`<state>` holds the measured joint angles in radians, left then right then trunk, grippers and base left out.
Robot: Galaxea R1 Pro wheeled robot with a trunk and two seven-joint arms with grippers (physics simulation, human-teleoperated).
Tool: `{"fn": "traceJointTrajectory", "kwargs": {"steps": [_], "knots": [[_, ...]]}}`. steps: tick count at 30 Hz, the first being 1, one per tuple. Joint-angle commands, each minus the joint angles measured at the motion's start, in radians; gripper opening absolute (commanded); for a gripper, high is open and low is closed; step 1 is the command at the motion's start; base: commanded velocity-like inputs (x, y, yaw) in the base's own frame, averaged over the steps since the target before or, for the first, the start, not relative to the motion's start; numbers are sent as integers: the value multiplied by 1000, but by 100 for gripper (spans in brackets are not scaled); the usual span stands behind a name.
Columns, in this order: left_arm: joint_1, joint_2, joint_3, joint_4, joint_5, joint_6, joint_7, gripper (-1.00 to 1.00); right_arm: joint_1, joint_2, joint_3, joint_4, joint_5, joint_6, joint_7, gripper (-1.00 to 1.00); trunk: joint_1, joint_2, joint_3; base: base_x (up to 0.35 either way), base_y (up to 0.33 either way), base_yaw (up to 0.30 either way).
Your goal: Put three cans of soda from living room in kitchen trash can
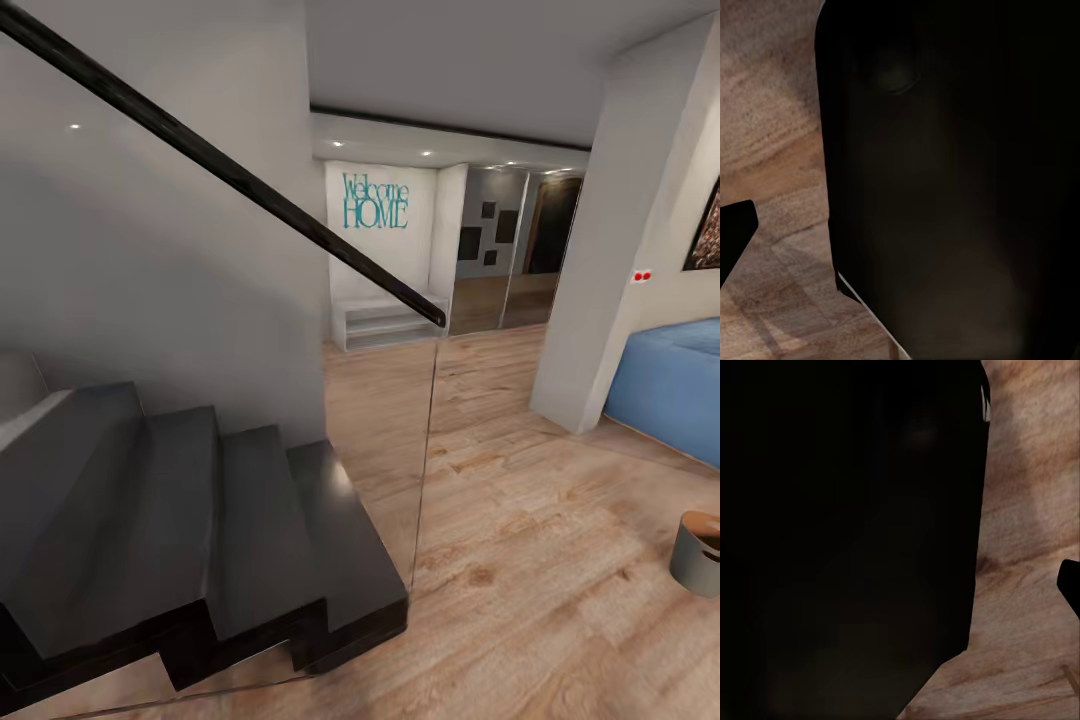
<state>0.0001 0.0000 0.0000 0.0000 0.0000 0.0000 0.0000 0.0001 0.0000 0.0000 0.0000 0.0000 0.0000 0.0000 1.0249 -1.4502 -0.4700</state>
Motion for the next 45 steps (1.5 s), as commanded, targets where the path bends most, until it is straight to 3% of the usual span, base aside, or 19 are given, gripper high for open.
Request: {"fn": "traceJointTrajectory", "kwargs": {"steps": [1, 22, 30, 31, 37, 41, 45], "knots": [[0, 0, 0, 0, 0, 0, 0, 100, 0, 0, 0, 0, 0, 0, 0, 100, 0, 0, 0, 0, 0, 0], [0, -3, 7, -2, 6, -4, -10, 100, -1, 6, 1, -2, -1, 2, 1, 100, 0, 0, 0, 0, 0, 0], [-46, 42, 4, -47, 51, -49, -8, 100, -48, -32, -1, -48, 12, -43, 46, 100, 0, 0, 0, 0, 0, 0], [-111, 49, 4, -482, 216, -334, -8, 100, -105, -33, -2, -596, 12, -228, 175, 100, 0, 0, 0, 0, 0, 0], [-114, 49, 0, -640, 226, -342, -10, 100, -114, -34, -2, -730, 13, -236, 181, 100, 0, 0, 0, 0, 0, 0], [-115, 49, 0, -694, 228, -341, -11, 100, -116, -35, 1, -800, 14, -236, 183, 100, 0, 0, 0, 0, 0, 0], [-115, 48, -3, -791, 227, -343, -11, 100, -113, -36, 5, -930, 16, -226, 185, 100, 0, 0, 0, 0, 0, 0]]}}
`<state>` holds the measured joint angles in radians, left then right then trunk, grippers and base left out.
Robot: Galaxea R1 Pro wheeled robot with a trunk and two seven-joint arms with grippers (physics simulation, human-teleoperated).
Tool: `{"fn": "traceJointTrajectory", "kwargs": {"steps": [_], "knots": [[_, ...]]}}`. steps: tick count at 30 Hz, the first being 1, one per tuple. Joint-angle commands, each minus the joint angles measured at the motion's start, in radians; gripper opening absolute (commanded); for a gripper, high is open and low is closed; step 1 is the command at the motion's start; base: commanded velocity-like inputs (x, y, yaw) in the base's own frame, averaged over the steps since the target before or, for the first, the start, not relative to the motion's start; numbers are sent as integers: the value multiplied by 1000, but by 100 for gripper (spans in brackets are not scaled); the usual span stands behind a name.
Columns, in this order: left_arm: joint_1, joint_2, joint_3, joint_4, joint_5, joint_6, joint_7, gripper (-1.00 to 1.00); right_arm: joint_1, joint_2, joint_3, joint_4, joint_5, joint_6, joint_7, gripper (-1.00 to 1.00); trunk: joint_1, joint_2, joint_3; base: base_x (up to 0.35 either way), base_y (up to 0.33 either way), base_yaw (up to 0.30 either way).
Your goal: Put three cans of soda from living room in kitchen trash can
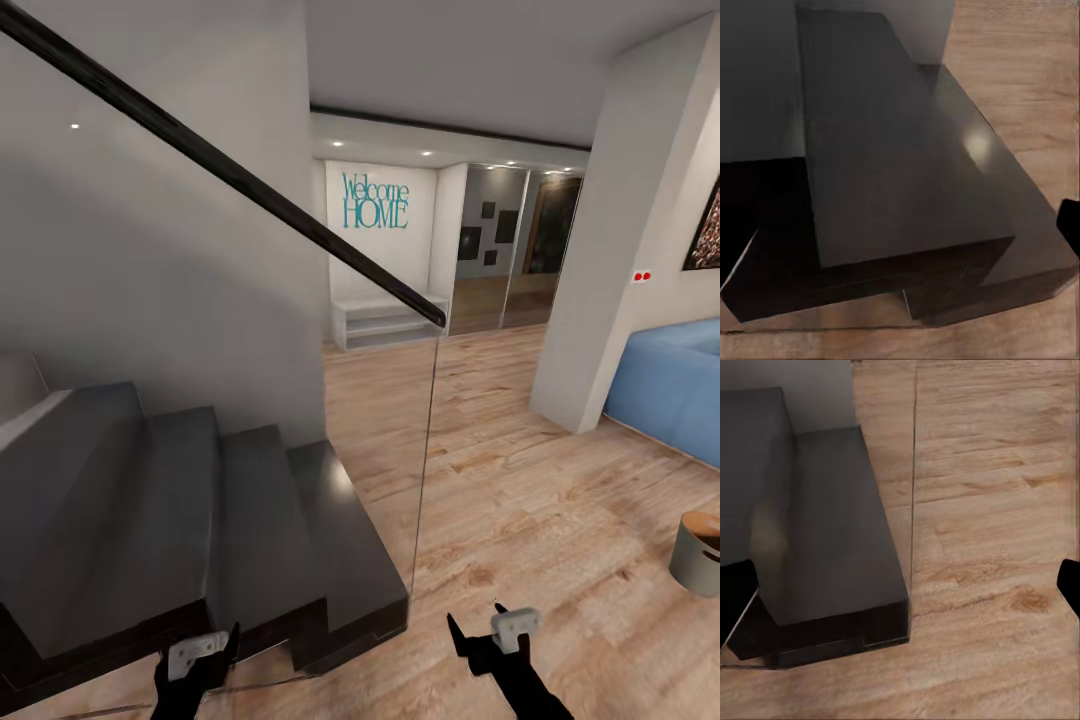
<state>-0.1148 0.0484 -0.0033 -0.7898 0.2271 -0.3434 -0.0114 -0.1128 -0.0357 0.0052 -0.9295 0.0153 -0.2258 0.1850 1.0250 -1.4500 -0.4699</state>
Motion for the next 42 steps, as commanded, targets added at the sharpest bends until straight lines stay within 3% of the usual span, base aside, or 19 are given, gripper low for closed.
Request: {"fn": "traceJointTrajectory", "kwargs": {"steps": [1, 6, 13, 18, 19, 22, 23, 24, 27, 29, 30, 31, 32, 39, 40, 42], "knots": [[1, 0, -1, -27, -1, 0, 0, 100, 1, 0, 0, -22, 0, 5, 0, 100, 0, 0, 0, 0, 0, 0], [18, 2, -5, -150, -8, -2, 1, 100, 20, -8, -7, -98, -1, 15, 1, 100, 0, 0, 0, 0, 0, 0], [57, 8, 3, -201, -3, -7, 0, 100, 94, -89, -15, -143, -10, -23, 0, 100, 0, 0, 0, 0, 0, 0], [88, 10, 4, -253, 1, -7, -1, 100, 124, -107, -47, -168, -14, -59, 2, 100, 0, 0, 0, 0, 0, 0], [132, 10, 4, -281, 3, -7, -12, 100, 152, -112, -70, -203, -16, -77, 6, 100, 0, 0, 0, 0, 0, 0], [159, 10, 4, -295, 4, -8, -27, 100, 195, -115, -103, -250, -18, -90, 28, 100, 0, 0, 0, 0, 0, 0], [169, 9, 4, -297, 2, -9, -34, 100, 227, -114, -162, -272, -19, -95, 76, 100, 0, 0, 0, 0, 0, 0], [173, 9, 4, -297, 0, -9, -37, 100, 240, -113, -197, -280, -19, -96, 106, 100, 0, 0, 0, 0, 0, 0], [180, 8, 3, -281, -5, -11, -43, 100, 270, -107, -286, -298, -19, -100, 194, 100, 0, 0, 0, 0, 0, 0], [183, 6, 4, -238, -5, -20, -44, 100, 280, -104, -316, -304, -18, -100, 224, 100, 0, 0, 0, 0, 0, 0], [183, 6, 4, -221, -6, -30, -44, 100, 282, -104, -322, -305, -18, -100, 230, 100, 0, 0, 0, 0, 0, 0], [185, 3, 5, -140, -6, -107, -44, 100, 287, -102, -339, -308, -18, -97, 245, 100, 0, 0, 0, 0, 0, 0], [185, 3, 5, -123, -6, -128, -43, 100, 288, -102, -341, -309, -17, -95, 248, 100, 0, 0, 0, 0, 0, 0], [184, 4, 10, -100, 9, -163, -35, 100, 288, -85, -342, -308, -11, -94, 253, 100, 0, 0, 0, 0, 0, 0], [184, 6, 9, -99, 36, -171, -38, 100, 288, -65, -339, -306, -7, -93, 254, 100, 0, 0, 0, 0, 0, 0], [184, 6, 9, -97, 41, -173, -40, 100, 288, -55, -338, -306, -6, -93, 254, 100, 0, 0, 0, 0, 0, 0]]}}
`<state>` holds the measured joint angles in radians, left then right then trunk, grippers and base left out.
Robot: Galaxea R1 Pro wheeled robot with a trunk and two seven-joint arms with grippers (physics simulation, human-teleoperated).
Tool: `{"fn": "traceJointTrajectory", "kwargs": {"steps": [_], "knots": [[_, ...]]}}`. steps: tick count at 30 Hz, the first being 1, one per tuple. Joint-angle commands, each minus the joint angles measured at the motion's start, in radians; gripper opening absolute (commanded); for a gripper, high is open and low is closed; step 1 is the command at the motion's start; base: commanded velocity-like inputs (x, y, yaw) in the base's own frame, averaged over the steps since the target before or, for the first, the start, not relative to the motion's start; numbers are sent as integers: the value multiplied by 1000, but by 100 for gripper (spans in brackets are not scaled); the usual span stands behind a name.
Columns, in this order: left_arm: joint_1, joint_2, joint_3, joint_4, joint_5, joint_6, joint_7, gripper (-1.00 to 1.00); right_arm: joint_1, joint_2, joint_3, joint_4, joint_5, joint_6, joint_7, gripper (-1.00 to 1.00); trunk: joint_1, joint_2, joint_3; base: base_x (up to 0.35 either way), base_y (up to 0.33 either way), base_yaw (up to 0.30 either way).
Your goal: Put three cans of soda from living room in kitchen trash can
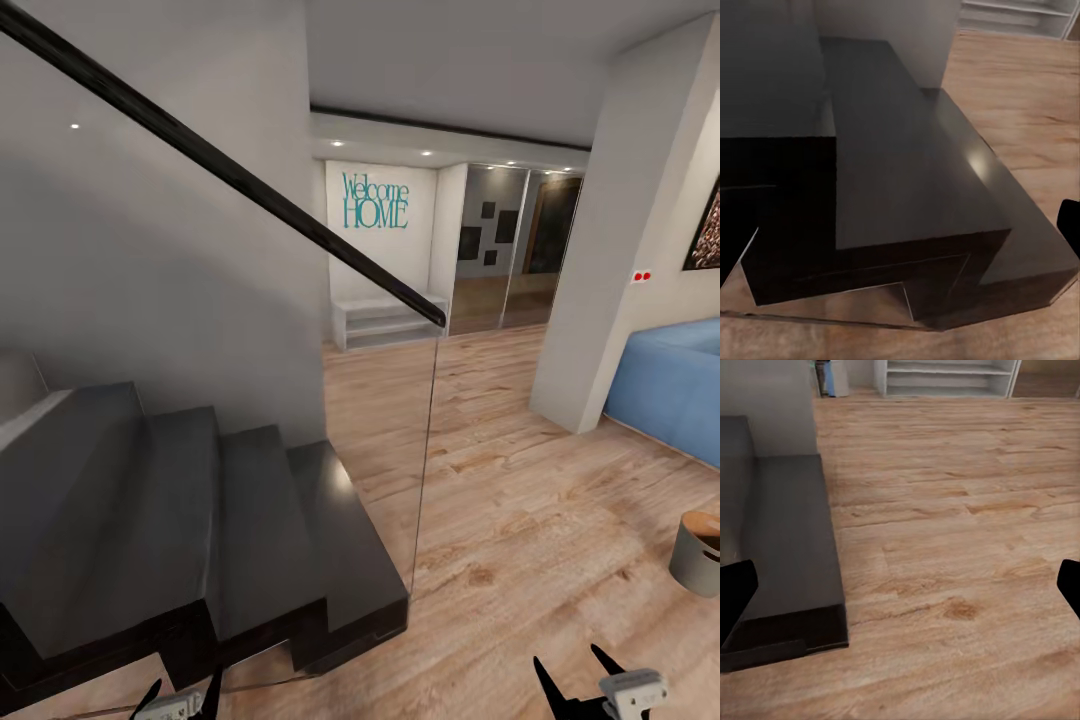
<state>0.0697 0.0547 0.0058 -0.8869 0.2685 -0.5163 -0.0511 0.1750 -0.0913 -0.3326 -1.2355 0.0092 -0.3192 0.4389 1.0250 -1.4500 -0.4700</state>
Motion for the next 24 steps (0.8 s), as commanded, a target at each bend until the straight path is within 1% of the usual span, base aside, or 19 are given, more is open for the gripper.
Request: {"fn": "traceJointTrajectory", "kwargs": {"steps": [1, 2, 4, 5, 7, 8, 16, 19, 24], "knots": [[0, 0, 0, 1, 2, 0, -1, 100, 0, 7, 1, 0, 0, 0, 0, 100, 0, 0, 0, 0, 0, 0], [-2, -1, 0, 3, 4, -1, -1, 100, 0, 24, 5, 0, 2, 0, 0, 100, 0, 0, 0, 0, 0, -22], [-3, 0, 0, 4, 6, -1, -2, 100, 0, 43, 11, 0, 2, 0, -1, 100, 0, 0, 1, 0, 0, -66], [-4, -1, 1, 6, 7, 0, -1, 100, -1, 76, 17, 1, 2, 1, -25, 100, 0, 0, 2, 0, 0, -161], [-5, -1, 1, 7, 8, 1, -1, 100, -1, 84, 20, 1, 2, 1, -45, 100, 0, 0, 3, 0, 0, -177], [-5, -1, 1, 7, 8, 1, 0, 100, -1, 91, 24, 2, 2, 2, -66, 100, 0, 0, 4, 0, 0, -200], [-5, -1, -1, 8, 1, 2, -4, 100, -2, 98, 29, 10, 2, 0, -86, 100, 0, 0, 11, 0, -29, -213], [-5, -1, -1, 8, -1, 2, -4, 100, -2, 97, 29, 12, 2, 0, -87, 100, 0, 0, 14, 0, -153, -218], [-5, -1, -2, 23, -2, 3, -1, 100, -2, 97, 29, 14, 2, -1, -87, 100, 0, 0, 19, 0, -245, -218]]}}
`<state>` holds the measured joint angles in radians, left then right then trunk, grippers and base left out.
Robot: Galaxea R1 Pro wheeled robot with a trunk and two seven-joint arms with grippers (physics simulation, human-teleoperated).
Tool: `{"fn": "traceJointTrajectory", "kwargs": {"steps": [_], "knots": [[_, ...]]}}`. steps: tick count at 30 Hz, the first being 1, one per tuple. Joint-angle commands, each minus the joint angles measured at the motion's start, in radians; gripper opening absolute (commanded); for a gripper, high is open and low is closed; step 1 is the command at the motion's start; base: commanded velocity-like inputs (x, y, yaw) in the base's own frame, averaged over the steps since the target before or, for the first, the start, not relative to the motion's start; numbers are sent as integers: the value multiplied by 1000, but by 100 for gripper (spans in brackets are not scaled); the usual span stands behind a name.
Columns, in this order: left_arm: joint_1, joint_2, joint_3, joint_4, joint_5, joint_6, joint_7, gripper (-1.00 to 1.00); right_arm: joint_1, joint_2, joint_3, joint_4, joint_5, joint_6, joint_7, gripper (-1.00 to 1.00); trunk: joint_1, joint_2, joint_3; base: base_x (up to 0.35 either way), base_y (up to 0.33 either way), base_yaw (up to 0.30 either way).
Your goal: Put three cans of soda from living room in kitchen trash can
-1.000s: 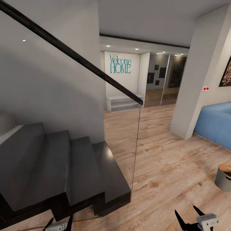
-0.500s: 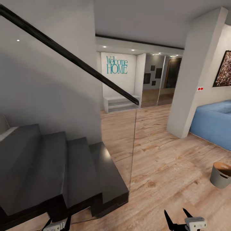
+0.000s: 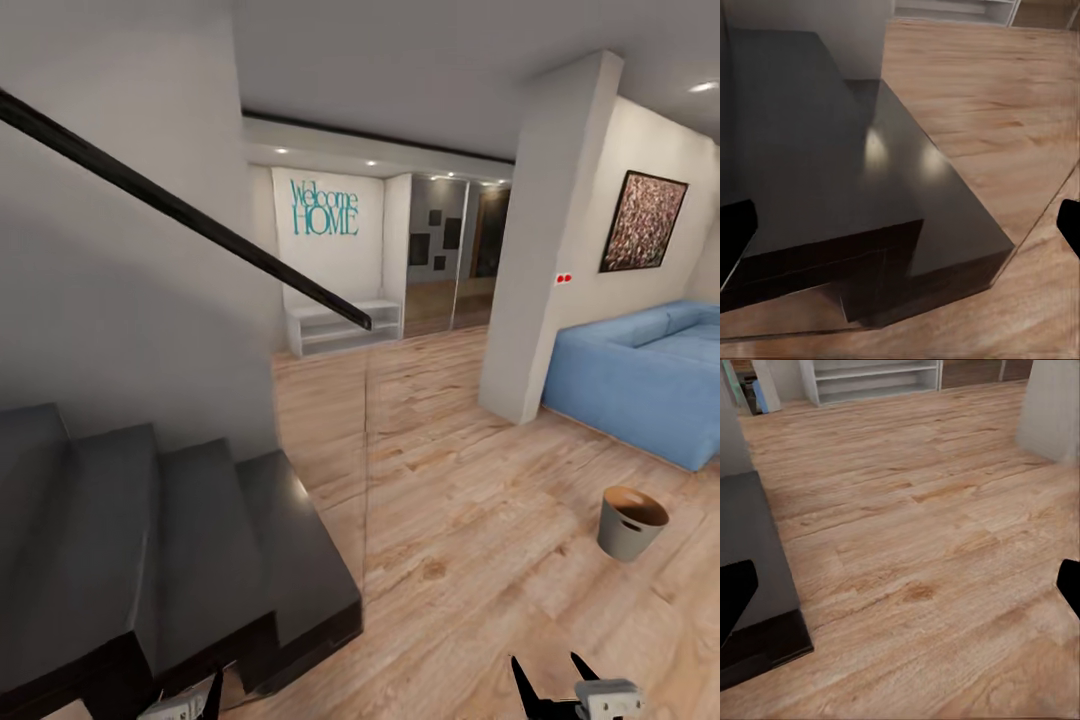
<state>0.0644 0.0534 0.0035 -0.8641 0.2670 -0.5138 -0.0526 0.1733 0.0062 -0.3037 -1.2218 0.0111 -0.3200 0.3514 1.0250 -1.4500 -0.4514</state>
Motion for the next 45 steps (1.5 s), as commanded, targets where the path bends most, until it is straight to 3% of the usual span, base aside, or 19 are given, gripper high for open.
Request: {"fn": "traceJointTrajectory", "kwargs": {"steps": [1, 12, 35, 45], "knots": [[0, 0, -1, 7, 0, 0, 1, 100, 0, 0, 0, 1, 0, 0, 0, 100, 0, 0, 1, 0, -269, -218], [-2, -3, -5, 62, 0, 0, 3, 100, -1, 1, 0, 13, 1, -2, -1, 100, 0, 0, 8, 0, -285, -146], [-2, -3, -6, 63, 0, 0, 3, 100, -2, 3, 3, 25, 1, -5, -2, 100, 0, 0, 9, 0, -315, -3], [-2, -3, -5, 63, 1, -1, 5, 100, -2, 2, 32, 36, 1, -5, -2, 100, 0, 0, 9, 0, -322, 0]]}}
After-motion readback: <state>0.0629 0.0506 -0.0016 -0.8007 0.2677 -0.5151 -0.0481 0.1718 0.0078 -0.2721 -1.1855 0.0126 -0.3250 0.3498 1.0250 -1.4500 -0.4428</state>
